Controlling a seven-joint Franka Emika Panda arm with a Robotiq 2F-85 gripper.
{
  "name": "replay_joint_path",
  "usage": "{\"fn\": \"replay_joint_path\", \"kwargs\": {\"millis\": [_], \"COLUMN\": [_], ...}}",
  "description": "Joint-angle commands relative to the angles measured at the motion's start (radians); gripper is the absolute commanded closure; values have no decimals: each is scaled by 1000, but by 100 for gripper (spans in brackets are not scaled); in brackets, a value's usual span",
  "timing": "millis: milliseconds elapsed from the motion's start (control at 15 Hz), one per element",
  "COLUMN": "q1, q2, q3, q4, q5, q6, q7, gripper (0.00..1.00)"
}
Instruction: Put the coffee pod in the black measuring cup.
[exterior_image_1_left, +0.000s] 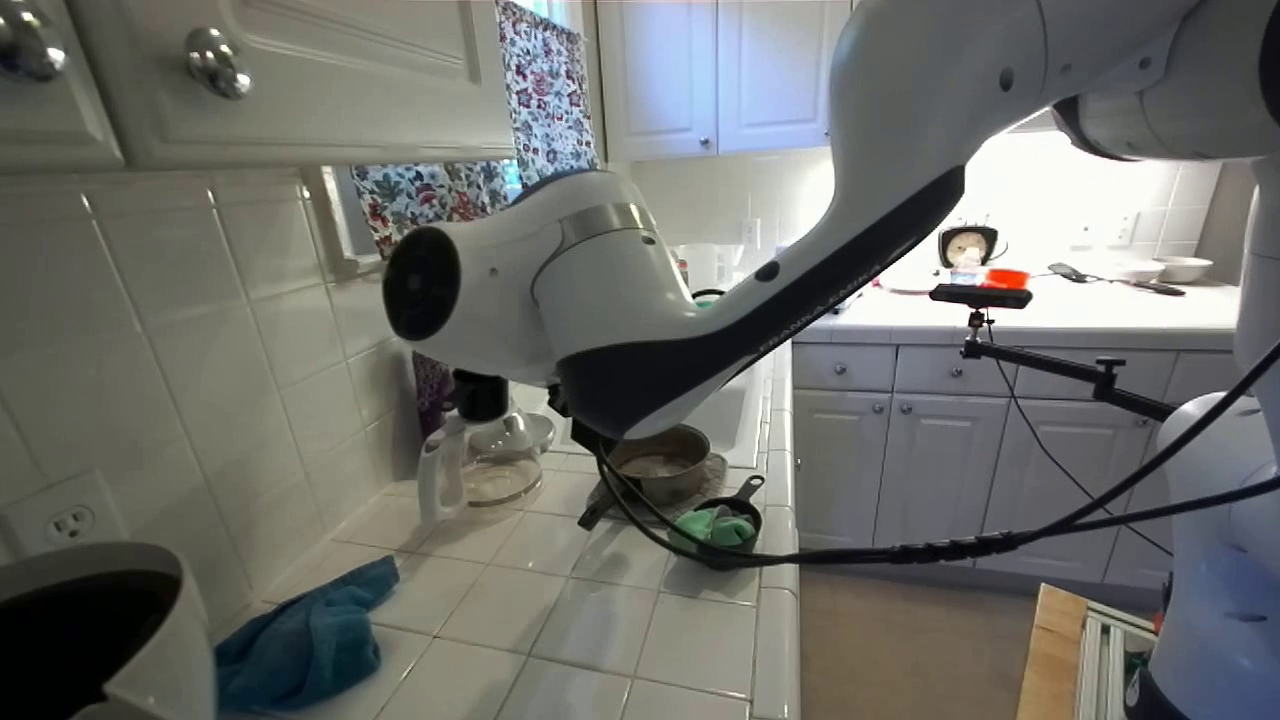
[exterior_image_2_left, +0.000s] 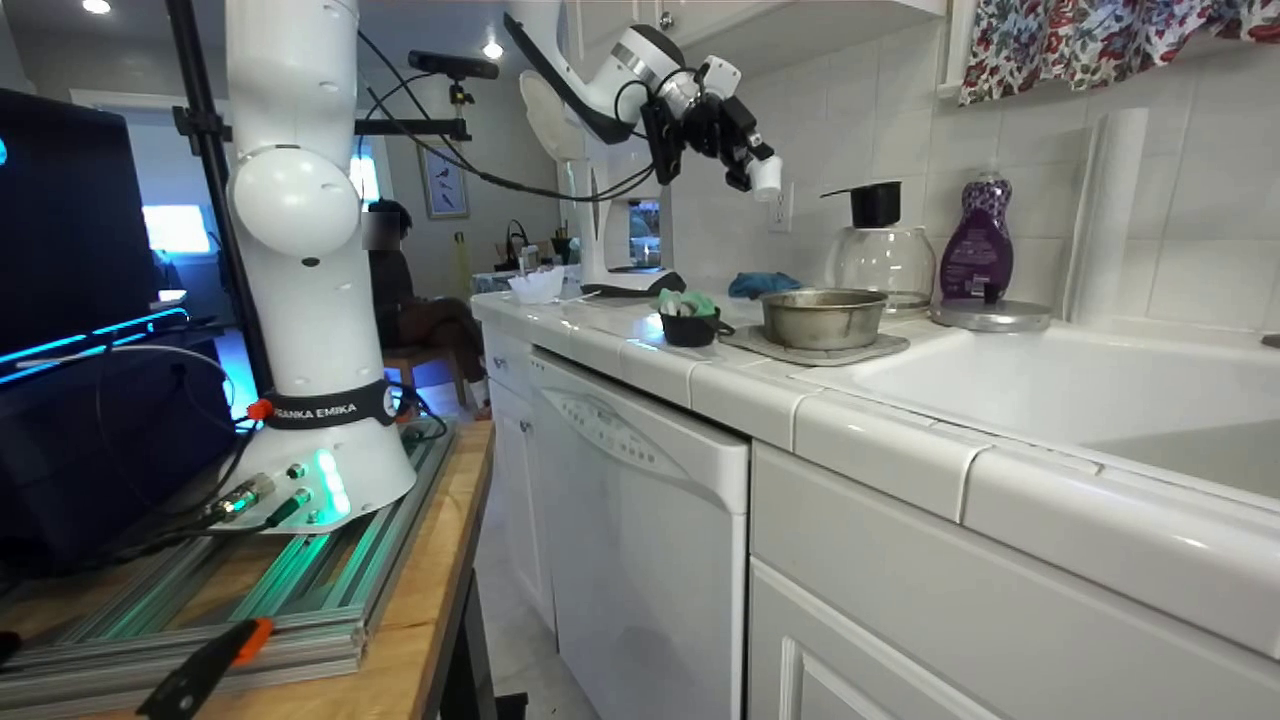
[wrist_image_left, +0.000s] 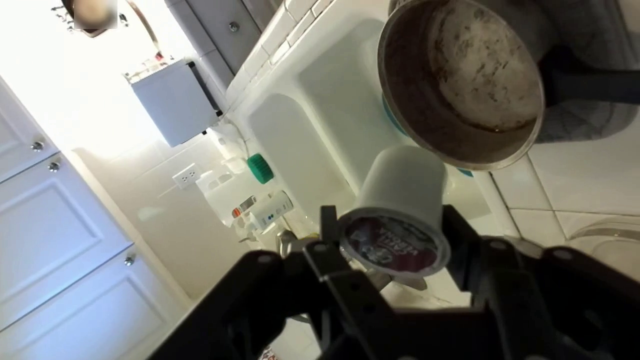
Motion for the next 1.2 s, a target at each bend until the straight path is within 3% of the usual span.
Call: {"fn": "replay_joint_path", "kwargs": {"millis": [0, 400, 667, 933, 1000, 1133], "q1": [-61, -134, -189, -216, -212, -215], "q2": [-139, -262, -283, -252, -253, -251], "q3": [31, 9, -15, -25, -16, -17], "q4": [-182, -362, -391, -361, -355, -355], "q5": [22, -177, -321, -347, -309, -310], "q6": [137, 482, 691, 780, 734, 752], "q7": [39, 43, 61, 80, 49, 49], "gripper": [74, 74, 74, 74, 49, 49]}}
